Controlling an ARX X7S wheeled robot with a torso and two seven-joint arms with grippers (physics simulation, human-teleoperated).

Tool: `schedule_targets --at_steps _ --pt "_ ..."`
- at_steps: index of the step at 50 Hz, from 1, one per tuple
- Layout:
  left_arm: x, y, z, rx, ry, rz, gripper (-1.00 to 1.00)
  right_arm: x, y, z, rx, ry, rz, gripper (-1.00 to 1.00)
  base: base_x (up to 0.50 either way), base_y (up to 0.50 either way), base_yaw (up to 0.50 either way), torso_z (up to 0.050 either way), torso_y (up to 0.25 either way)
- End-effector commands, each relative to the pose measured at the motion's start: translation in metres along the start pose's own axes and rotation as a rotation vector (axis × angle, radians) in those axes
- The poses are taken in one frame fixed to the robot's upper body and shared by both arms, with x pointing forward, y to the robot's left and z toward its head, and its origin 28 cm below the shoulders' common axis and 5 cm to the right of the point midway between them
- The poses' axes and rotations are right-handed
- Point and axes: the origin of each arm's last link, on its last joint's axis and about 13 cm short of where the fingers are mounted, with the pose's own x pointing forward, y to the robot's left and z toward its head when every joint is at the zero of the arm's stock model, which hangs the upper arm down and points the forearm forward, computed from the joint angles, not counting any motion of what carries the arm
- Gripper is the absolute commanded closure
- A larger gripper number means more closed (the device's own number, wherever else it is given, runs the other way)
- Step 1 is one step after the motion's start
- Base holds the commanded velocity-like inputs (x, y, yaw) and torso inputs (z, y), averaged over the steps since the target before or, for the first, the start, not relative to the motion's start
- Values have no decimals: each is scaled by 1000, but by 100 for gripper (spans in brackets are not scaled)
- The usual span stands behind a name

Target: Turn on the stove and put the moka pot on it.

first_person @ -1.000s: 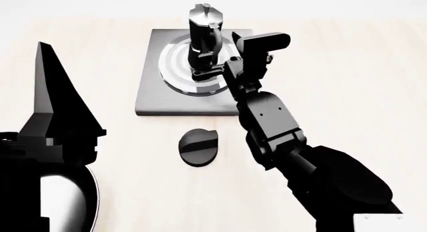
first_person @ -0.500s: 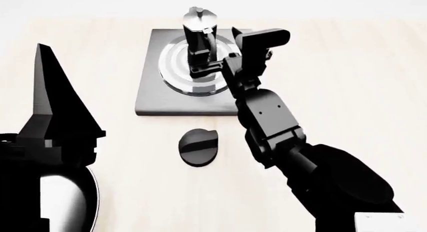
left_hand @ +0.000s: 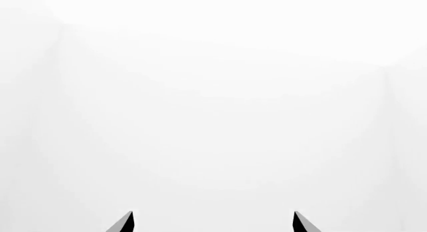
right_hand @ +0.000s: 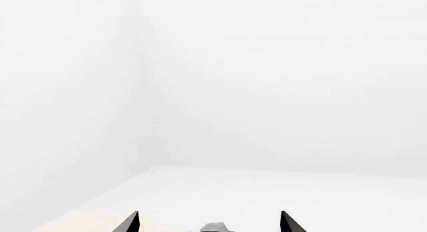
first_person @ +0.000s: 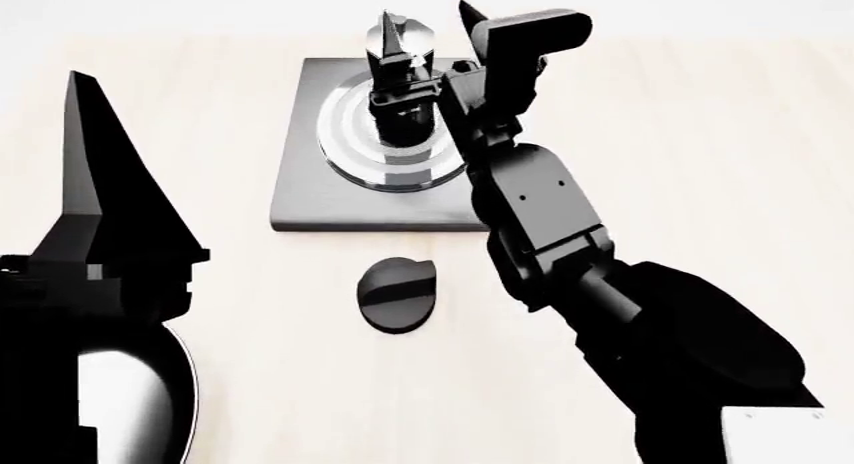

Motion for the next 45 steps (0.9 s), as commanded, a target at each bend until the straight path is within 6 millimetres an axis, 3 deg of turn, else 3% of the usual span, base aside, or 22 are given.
schedule_targets --at_steps 1,9,23,28,37,45 --pt "12 3 3 22 -18 16 -100 20 0 31 -19 -110 -7 -100 0 0 0 0 0" --pt "33 6 7 66 -57 18 -100 37 -9 62 -109 -184 -116 -100 0 0 0 0 0" --pt "61 4 19 122 -129 -2 -100 29 -20 128 -166 -310 -240 -100 0 0 0 0 0" --pt "68 1 25 127 -167 -9 -100 19 -12 160 -200 -395 -234 -100 0 0 0 0 2" --pt "74 -4 40 150 -229 -29 -100 0 -3 192 -221 -467 -231 -100 0 0 0 0 0" --pt "83 -5 56 183 -299 -39 -100 -33 8 227 -262 -558 -203 -100 0 0 0 0 0"
